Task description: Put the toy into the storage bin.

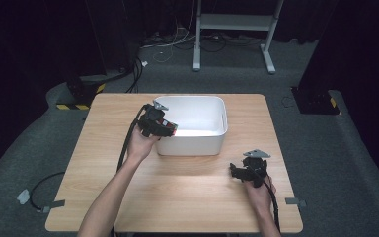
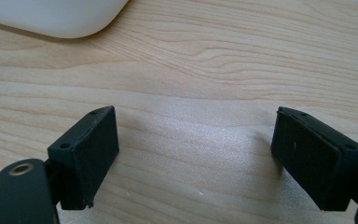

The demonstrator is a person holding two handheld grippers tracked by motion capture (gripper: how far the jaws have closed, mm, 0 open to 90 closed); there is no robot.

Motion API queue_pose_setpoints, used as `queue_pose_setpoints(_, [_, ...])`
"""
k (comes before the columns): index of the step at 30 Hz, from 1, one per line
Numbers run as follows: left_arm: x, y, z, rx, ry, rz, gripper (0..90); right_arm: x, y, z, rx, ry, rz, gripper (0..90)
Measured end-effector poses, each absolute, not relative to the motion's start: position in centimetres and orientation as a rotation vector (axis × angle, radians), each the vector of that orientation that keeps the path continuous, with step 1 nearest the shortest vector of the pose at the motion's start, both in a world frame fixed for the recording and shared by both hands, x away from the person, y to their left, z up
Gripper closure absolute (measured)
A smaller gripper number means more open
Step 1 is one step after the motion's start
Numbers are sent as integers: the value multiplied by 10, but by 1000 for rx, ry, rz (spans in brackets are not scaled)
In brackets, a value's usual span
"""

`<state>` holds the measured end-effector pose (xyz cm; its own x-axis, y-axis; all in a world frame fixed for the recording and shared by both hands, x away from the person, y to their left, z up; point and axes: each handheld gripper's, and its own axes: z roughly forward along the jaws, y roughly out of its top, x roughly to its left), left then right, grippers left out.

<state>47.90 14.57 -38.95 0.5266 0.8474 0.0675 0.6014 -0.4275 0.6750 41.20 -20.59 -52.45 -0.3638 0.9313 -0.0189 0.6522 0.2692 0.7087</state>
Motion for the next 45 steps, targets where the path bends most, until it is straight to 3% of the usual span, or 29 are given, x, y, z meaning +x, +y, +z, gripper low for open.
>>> queue_pose_setpoints(11, [476, 147, -385, 2154, 1157, 552, 362, 412, -206, -524, 1427, 2113, 862, 148])
queue_pose_setpoints(45, [459, 160, -380, 2045, 1123, 533, 333, 412, -206, -524, 1428, 2113, 862, 147])
